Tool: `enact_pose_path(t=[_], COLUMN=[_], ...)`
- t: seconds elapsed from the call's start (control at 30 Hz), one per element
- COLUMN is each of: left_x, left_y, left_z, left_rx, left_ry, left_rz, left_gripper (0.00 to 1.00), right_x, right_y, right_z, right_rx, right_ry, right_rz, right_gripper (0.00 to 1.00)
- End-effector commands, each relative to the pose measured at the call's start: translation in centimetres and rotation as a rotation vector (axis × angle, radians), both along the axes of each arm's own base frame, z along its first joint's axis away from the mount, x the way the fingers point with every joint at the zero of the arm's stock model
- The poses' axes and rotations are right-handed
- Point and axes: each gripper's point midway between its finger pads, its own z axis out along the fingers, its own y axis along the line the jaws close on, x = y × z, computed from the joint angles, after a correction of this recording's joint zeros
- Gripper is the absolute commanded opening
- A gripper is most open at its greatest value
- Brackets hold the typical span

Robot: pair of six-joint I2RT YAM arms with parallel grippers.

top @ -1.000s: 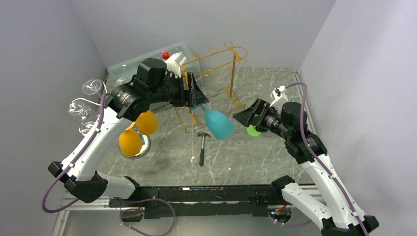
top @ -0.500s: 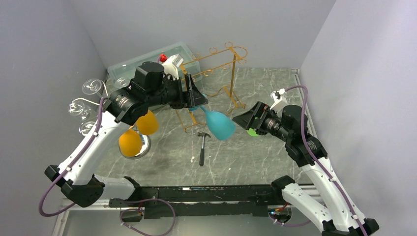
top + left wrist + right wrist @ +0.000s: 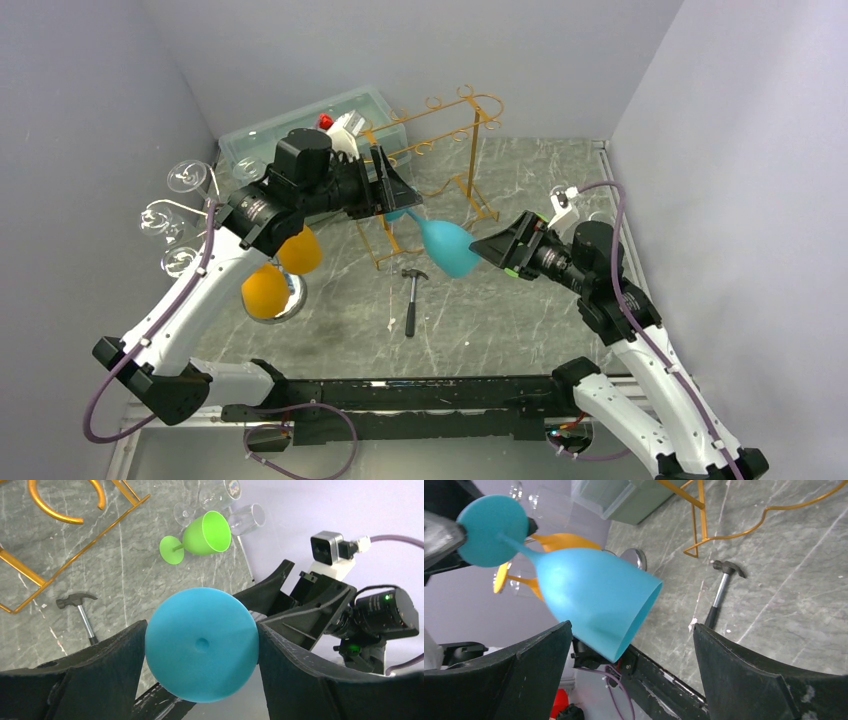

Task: Take the wine glass off the wine glass rack
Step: Place the wine glass at the center of the board.

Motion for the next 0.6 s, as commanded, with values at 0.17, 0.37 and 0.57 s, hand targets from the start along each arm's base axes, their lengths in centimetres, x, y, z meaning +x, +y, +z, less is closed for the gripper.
enact_pose_path(t=[0.17,0.37,0.57], left_x=[0.2,0.5,0.8], left_y=[-0.8,-0.9,-0.9], left_z=[2.9,2.8,2.7], left_rx=[-0.148,-0.207,-0.275], left_ry=[-0.033,-0.003,0.028], left_rz=[-0.013,-0.01,0.002], left_gripper=[0.5,0.5,0.5], right_x=[-0.2,-0.2,-0.4], right_y=[0.6,1.4,1.6], right_z=[4.4,5.0,6.3], right_rx=[0.17,0.251,0.34], right_ry=[-0.109,-0.1,-0.112], right_rz=[0.0,0.029,0.04], right_gripper=[0.91,0.81,0.66])
